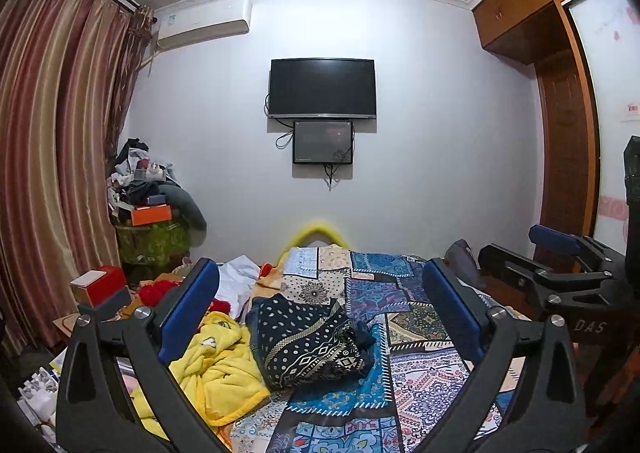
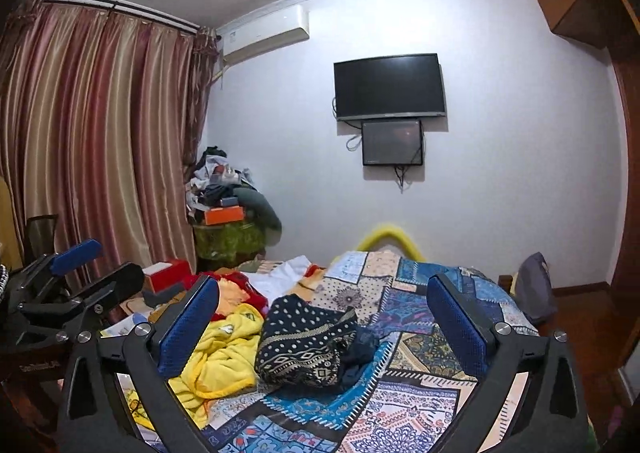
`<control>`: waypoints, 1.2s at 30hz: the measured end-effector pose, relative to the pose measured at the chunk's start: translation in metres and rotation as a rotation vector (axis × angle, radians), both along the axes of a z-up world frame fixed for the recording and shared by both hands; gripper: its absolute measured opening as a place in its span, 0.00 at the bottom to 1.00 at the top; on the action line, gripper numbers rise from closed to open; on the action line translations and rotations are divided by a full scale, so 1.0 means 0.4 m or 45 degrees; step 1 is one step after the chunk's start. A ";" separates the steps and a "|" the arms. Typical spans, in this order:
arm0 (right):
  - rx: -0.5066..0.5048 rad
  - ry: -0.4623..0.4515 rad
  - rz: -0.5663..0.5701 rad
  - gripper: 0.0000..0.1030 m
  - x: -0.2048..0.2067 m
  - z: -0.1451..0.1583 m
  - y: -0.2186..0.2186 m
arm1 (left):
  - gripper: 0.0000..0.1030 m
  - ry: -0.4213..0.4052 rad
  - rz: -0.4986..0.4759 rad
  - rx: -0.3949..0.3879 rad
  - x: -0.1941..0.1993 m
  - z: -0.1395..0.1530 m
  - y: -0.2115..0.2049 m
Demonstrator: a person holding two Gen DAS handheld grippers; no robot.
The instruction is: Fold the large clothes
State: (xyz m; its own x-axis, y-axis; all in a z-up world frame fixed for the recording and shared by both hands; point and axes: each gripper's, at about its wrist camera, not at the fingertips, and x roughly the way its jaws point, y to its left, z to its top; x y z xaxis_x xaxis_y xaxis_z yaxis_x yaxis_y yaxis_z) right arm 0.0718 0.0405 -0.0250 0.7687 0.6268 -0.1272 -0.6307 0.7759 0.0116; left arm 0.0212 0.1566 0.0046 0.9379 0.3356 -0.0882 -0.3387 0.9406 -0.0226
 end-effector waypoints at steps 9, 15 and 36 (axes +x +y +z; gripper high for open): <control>-0.005 0.037 0.004 1.00 0.022 -0.016 -0.002 | 0.99 0.017 0.001 -0.012 0.018 -0.011 0.007; -0.004 0.048 0.006 1.00 0.029 -0.020 -0.002 | 0.99 0.028 0.007 -0.012 0.028 -0.019 0.009; -0.023 0.056 0.013 1.00 0.041 -0.028 0.009 | 0.99 0.044 -0.006 -0.028 0.039 -0.028 0.023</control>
State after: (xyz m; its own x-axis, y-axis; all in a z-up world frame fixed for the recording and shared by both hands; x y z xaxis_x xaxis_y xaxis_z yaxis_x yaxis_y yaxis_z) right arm 0.0881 0.0443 -0.0362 0.7558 0.6318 -0.1719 -0.6377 0.7699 0.0256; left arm 0.0370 0.1658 -0.0065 0.9358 0.3285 -0.1280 -0.3349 0.9417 -0.0316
